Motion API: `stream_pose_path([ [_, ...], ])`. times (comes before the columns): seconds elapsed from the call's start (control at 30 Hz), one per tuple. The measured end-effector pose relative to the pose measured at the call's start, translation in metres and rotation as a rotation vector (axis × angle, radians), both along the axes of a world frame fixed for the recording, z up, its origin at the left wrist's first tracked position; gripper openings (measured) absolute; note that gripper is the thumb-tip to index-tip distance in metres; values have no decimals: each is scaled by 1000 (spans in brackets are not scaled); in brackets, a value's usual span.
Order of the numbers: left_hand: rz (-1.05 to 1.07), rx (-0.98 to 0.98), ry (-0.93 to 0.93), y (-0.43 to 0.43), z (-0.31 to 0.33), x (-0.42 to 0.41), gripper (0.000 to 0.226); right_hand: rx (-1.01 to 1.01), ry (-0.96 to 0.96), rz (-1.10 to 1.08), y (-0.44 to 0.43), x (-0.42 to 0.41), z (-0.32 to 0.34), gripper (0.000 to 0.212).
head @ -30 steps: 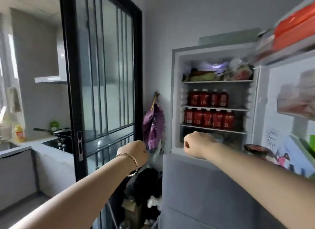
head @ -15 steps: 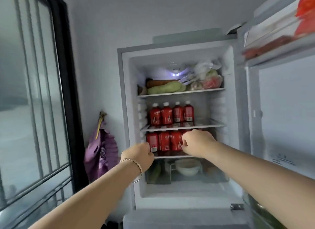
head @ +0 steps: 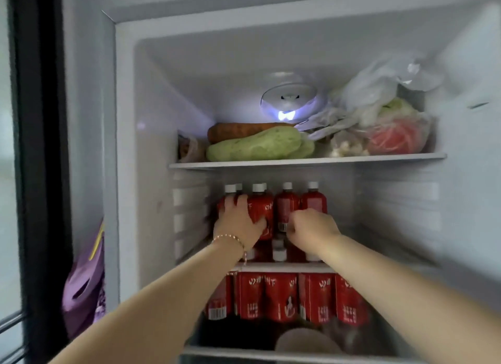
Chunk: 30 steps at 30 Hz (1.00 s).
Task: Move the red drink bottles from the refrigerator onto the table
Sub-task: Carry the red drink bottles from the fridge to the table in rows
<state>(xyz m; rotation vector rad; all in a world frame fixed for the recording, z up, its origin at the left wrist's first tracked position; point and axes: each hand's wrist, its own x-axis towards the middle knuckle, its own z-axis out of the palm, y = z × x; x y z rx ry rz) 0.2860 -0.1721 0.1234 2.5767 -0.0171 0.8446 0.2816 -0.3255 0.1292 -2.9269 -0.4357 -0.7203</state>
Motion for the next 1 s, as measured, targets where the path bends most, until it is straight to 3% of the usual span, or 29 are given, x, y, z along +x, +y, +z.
stream_pose_path([
  [0.13,147,-2,30,8,31,67,90,-28,-2,-21,-6,31,-7,20],
  [0.23,106,80,57,15,42,95,95,-55,-13,-39,-13,43,-10,11],
  [0.57,-27,440,-119,5,64,110,55,42,-62,-229,-29,70,6,31],
  [0.77,-109,704,-118,-8,69,102,33,0,-89,-243,-29,122,26,74],
  [0.93,-143,741,-183,-7,67,85,39,73,23,-233,-35,154,43,62],
  [1.0,-134,748,-207,-6,66,80,42,84,-44,-228,-36,156,43,54],
])
